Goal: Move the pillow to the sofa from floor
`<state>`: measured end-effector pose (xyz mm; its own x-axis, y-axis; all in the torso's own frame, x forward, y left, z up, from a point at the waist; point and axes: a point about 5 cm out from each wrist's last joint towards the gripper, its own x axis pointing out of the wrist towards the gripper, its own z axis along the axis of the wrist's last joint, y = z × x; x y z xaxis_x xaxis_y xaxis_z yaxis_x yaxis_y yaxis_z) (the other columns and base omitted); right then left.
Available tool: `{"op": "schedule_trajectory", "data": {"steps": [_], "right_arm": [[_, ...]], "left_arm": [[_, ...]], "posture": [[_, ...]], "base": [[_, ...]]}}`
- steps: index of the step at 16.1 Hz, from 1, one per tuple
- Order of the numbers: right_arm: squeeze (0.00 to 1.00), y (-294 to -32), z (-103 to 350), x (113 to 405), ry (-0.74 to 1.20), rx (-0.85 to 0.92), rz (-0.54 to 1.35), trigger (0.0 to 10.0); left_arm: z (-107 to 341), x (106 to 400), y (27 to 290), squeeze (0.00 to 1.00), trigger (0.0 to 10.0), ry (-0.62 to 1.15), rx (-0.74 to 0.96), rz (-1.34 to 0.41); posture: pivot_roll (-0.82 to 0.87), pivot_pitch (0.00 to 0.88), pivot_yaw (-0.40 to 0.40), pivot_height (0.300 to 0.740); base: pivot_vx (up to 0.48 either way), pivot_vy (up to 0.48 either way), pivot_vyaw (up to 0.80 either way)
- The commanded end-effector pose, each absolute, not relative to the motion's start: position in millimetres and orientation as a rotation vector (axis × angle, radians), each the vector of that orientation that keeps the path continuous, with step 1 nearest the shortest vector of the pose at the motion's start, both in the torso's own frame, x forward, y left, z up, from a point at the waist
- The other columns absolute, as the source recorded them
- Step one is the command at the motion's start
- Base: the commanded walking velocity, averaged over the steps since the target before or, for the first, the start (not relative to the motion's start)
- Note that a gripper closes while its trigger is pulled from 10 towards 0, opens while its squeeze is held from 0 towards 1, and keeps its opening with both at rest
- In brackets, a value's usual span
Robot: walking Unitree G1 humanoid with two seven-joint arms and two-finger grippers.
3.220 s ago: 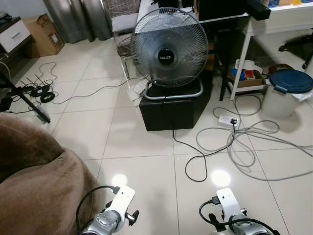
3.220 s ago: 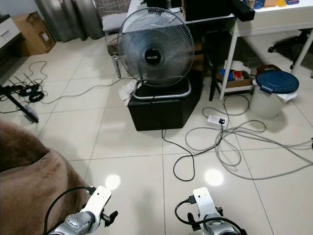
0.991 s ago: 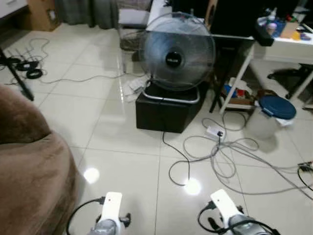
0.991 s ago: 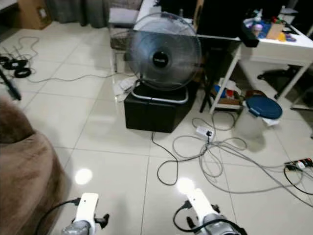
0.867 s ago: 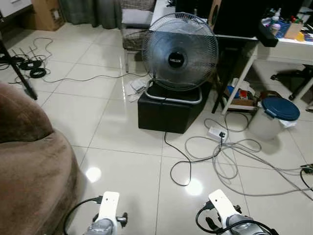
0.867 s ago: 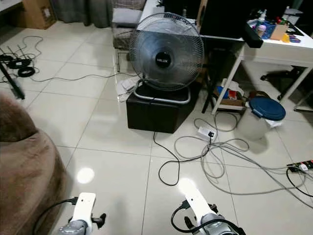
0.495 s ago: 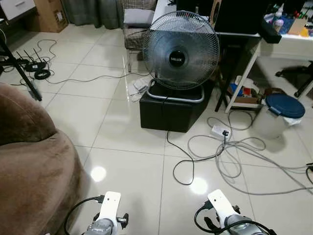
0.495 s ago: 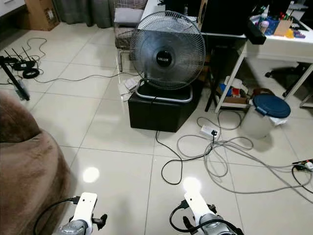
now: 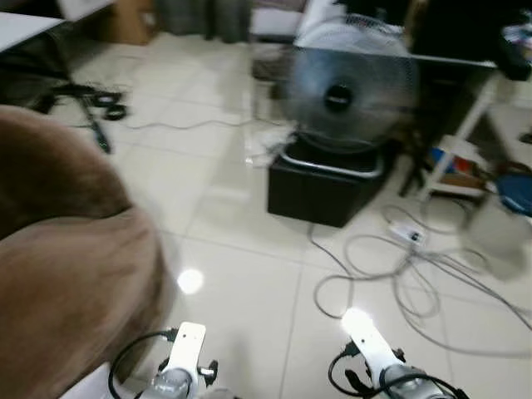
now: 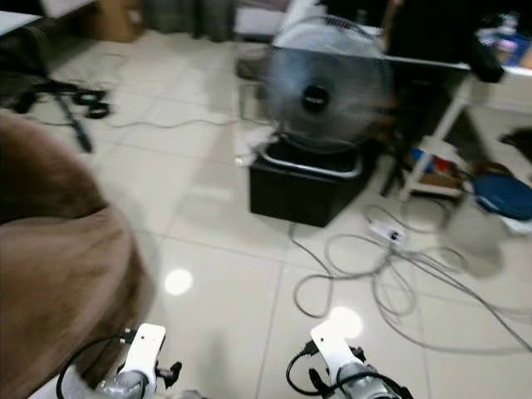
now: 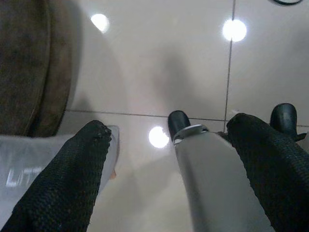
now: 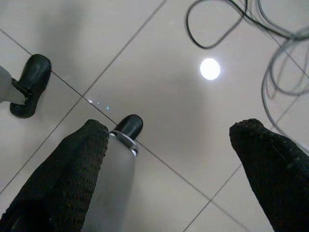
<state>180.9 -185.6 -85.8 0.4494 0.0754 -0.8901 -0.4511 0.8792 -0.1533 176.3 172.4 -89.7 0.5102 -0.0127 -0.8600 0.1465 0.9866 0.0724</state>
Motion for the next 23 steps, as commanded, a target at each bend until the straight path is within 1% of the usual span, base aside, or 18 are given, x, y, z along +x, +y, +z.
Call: {"op": "schedule_trajectory", "data": {"steps": [1,23], "right_arm": [[0.00,-185.8,-84.7,183.1,1.054,-0.407,0.340,10.0],[0.00,-188.8,-86.7,177.7,1.065,-0.457,0.376,10.0]], "left_arm": [[-90.0,175.8,171.9,0.00,10.0,1.036,0.142,-0.103],[-93.0,169.0,169.8,0.00,10.0,1.050,0.142,-0.112]], "posture": [[-0.04,0.000,0.012,0.731],[-0.03,0.000,0.015,0.731]], "base": [[0.000,0.000,0.76],[0.000,0.000,0.73]]}}
